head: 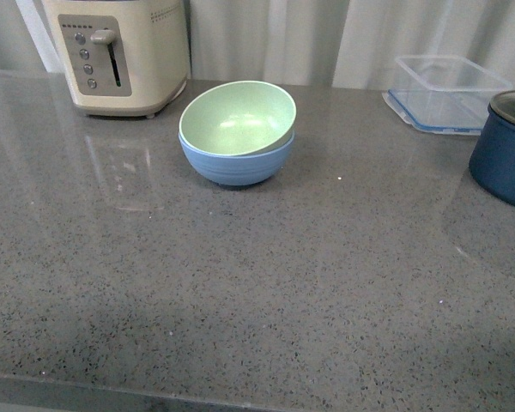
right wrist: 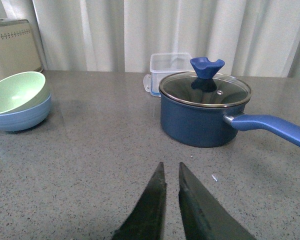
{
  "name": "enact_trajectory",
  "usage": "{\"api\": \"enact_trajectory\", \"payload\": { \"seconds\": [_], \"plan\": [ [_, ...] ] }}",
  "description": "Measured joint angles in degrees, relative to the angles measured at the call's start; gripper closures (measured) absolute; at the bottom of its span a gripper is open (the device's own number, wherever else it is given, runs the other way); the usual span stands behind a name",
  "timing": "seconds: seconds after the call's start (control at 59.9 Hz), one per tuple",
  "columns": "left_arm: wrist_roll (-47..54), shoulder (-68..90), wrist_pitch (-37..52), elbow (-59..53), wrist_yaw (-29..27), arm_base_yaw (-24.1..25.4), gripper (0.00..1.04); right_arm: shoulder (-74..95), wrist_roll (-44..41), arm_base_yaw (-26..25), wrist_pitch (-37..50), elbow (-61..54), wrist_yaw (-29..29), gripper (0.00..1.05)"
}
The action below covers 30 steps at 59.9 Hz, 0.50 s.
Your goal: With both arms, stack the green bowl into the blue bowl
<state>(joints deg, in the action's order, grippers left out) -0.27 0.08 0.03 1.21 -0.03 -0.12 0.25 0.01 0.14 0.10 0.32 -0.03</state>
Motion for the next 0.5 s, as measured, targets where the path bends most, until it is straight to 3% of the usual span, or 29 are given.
{"api": "enact_trajectory", "payload": {
  "seconds": [0.184,0.451,0.501],
  "plan": [
    [0.0,0.0,0.0,0.0,0.0,0.0,0.07,0.0,0.0,0.0,0.0,0.0,0.0,0.54],
    [0.0,0.0,0.0,0.0,0.0,0.0,0.07,0.0,0.0,0.0,0.0,0.0,0.0,0.1],
    [0.0,0.0,0.0,0.0,0.0,0.0,0.07,0.0,0.1,0.0,0.0,0.0,0.0,0.08]
  ]
}}
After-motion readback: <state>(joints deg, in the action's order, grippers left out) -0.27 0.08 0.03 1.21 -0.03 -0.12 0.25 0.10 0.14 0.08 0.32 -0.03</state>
